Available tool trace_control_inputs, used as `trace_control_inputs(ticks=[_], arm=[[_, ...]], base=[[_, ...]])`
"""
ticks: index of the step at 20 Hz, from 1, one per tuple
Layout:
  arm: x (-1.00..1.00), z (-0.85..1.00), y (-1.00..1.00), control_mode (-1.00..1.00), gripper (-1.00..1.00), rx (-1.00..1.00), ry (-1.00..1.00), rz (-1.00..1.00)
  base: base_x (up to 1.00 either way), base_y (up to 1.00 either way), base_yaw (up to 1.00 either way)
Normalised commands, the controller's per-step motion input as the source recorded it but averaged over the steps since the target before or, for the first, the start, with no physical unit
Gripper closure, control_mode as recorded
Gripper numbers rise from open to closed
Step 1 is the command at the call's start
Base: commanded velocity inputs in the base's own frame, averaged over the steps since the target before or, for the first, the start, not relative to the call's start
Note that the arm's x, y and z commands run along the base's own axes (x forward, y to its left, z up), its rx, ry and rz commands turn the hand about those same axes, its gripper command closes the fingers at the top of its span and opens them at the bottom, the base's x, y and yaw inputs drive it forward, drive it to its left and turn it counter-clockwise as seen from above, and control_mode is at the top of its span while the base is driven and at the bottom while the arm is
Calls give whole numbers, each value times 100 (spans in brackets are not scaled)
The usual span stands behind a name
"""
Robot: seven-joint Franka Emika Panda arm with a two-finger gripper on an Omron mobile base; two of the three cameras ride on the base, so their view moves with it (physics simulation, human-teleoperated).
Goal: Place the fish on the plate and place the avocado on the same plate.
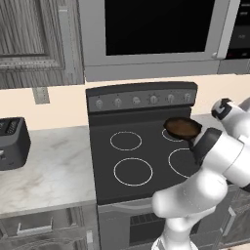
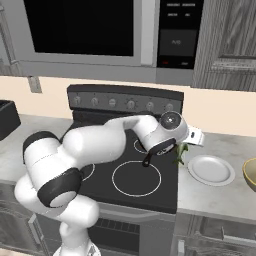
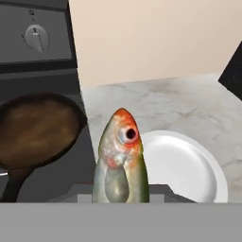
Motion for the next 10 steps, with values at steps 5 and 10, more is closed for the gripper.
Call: trace_control_inputs(ticks=[5,10], arm=[[-28,-34,-40,-100,100,0,0,0],[-15,-43,-30,-100,100,0,0,0]], base=[[0,0,0],[0,0,0]])
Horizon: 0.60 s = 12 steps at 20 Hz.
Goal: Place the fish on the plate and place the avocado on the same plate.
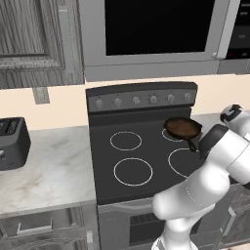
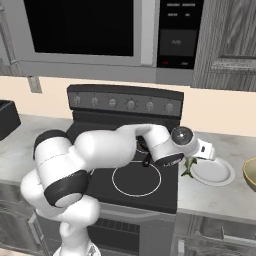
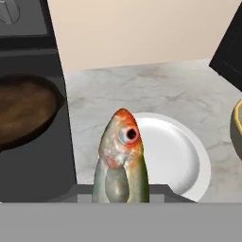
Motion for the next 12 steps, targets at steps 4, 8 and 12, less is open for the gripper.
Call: trace_control_inputs(ticks=[4,8,12], arm=[[0,-14,-17,-100,100,0,1,0],[8,-4,-7,-100,100,0,7,0],[10,-12,-1,-100,100,0,7,0]], base=[[0,0,0],[0,0,0],[0,0,0]])
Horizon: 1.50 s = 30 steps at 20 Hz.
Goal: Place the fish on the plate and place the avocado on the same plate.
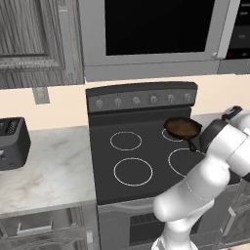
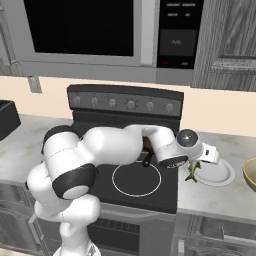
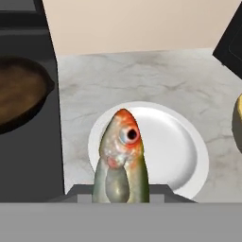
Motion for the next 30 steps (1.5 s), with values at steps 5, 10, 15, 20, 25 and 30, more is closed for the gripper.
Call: trace_control_inputs(ticks=[5,10,15,20,25,30], arm=[[29,-24,0,-100,100,0,1,0],[27,-29,-5,-100,100,0,-1,0],[7,-25,-33,-100,100,0,0,4],[5,-16,-32,-100,100,0,0,5],[0,-19,-26,-100,100,2,0,4],[20,-2,-4,-100,100,0,0,4]], base=[[0,0,0],[0,0,0],[0,0,0],[0,0,0],[0,0,0],[0,0,0]])
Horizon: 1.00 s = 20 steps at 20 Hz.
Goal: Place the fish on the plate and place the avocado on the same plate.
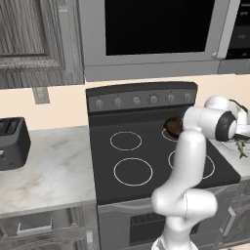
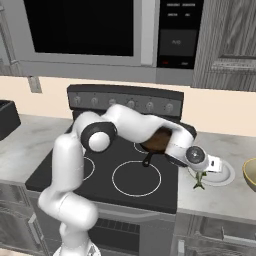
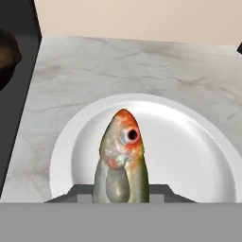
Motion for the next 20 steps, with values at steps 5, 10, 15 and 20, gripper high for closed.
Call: trace_control_inputs(ticks=[5,10,15,20], arm=[[37,0,0,-100,100,0,4,7],[41,0,-2,-100,100,0,5,9],[45,0,-13,-100,100,0,3,10],[10,12,-16,-100,-100,0,0,11]], base=[[0,0,0],[0,0,0],[0,0,0],[0,0,0]])
